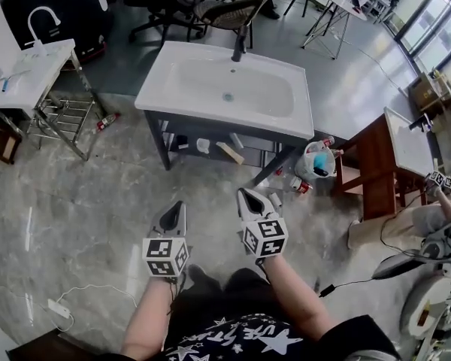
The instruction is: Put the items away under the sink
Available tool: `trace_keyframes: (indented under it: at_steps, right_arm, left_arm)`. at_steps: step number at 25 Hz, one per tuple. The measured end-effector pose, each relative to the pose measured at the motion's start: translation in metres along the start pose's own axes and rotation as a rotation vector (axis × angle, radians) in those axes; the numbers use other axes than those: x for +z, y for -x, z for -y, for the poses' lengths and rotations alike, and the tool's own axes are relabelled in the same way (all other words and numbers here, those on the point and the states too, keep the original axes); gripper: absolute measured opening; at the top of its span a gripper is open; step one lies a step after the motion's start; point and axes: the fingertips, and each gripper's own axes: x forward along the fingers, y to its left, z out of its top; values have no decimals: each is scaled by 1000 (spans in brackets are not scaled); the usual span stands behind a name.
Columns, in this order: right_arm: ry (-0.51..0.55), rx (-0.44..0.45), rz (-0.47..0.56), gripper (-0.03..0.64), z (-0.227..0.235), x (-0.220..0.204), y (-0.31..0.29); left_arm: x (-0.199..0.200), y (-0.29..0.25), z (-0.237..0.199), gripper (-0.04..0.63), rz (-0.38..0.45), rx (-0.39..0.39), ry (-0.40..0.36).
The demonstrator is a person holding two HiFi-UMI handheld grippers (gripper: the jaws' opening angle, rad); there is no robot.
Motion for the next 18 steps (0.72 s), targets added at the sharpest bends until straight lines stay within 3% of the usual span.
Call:
trace_keyframes:
  at_steps: [10, 18]
  right_arm:
    - [-39, 63, 26, 2, 26, 9, 76]
    - [7, 130, 63, 2, 52, -5, 150]
  left_arm:
    - [7, 41, 66, 9, 34, 51, -62]
    - [-4, 63, 145, 9, 96, 81, -80]
